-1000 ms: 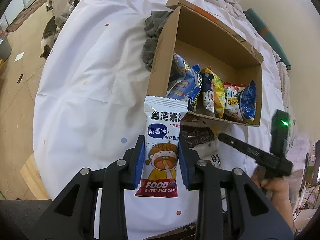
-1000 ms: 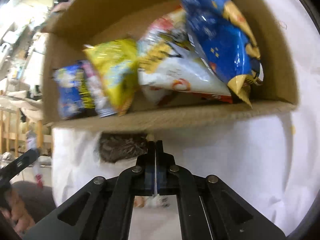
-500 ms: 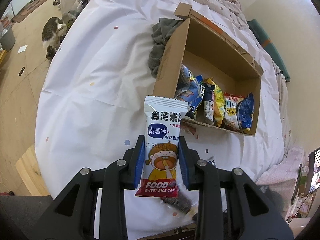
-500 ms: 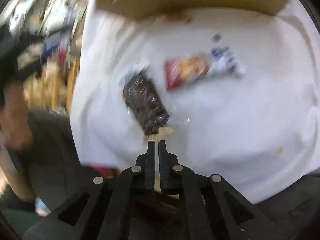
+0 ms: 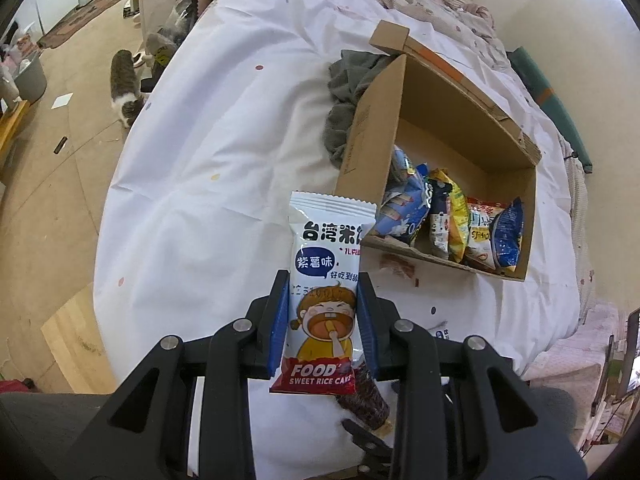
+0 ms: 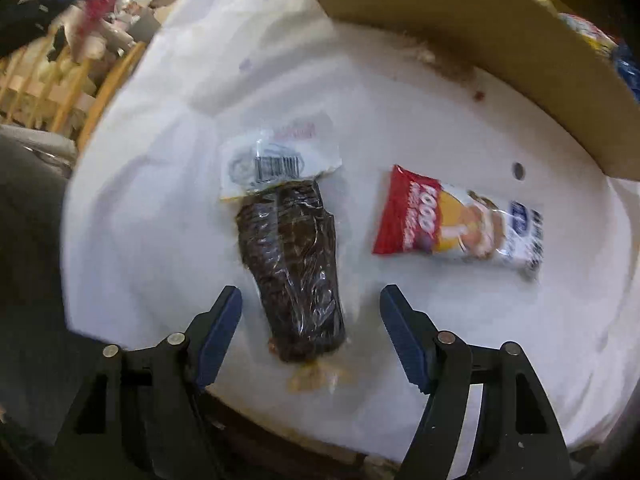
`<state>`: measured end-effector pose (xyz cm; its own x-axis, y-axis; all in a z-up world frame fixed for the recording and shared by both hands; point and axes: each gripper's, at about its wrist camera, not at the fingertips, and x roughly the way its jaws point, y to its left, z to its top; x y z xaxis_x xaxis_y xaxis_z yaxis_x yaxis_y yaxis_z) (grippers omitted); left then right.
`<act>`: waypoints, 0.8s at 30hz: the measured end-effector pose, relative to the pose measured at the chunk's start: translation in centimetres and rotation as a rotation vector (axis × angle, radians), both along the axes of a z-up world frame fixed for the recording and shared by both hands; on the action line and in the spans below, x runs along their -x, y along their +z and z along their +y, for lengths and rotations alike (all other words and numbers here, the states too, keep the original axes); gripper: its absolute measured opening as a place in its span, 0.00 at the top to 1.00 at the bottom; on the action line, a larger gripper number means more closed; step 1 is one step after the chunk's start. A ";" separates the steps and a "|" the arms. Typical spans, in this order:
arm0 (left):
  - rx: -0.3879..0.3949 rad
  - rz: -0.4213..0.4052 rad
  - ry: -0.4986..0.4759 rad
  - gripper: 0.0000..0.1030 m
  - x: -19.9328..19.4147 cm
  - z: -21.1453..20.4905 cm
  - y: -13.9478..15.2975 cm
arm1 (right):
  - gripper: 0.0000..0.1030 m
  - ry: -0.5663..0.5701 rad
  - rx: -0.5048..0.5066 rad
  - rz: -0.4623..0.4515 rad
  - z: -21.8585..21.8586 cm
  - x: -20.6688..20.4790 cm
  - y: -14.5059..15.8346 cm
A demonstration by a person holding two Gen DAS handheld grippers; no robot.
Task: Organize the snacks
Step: 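Close the right gripper on the dark jerky packet while the left gripper holds the rice-cake packet, then carry the rice-cake and jerky packets into the box and open both grippers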
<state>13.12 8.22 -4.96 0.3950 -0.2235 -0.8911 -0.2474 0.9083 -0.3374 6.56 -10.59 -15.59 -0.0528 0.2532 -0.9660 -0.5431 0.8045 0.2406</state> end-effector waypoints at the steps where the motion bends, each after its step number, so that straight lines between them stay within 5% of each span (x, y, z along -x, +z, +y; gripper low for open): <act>1: 0.000 0.000 0.000 0.73 0.0 0.1 0.0 | 0.20 -0.001 0.000 -0.012 0.2 -0.1 -0.1; 4: 0.001 0.000 0.001 0.73 0.0 0.1 0.0 | 0.22 -0.010 0.012 -0.045 1.2 -0.4 -0.2; 10: -0.001 -0.004 -0.012 0.73 0.0 -0.3 0.1 | 0.52 -0.001 -0.041 -0.069 1.6 0.1 0.9; 18: -0.030 -0.027 0.018 0.73 0.1 -0.1 0.6 | 0.53 -0.140 -0.308 0.010 -2.6 -0.8 4.8; 24: -0.056 -0.075 -0.002 0.73 0.0 -1.0 1.4 | 0.53 -0.252 -0.427 -0.089 -5.9 -2.9 9.1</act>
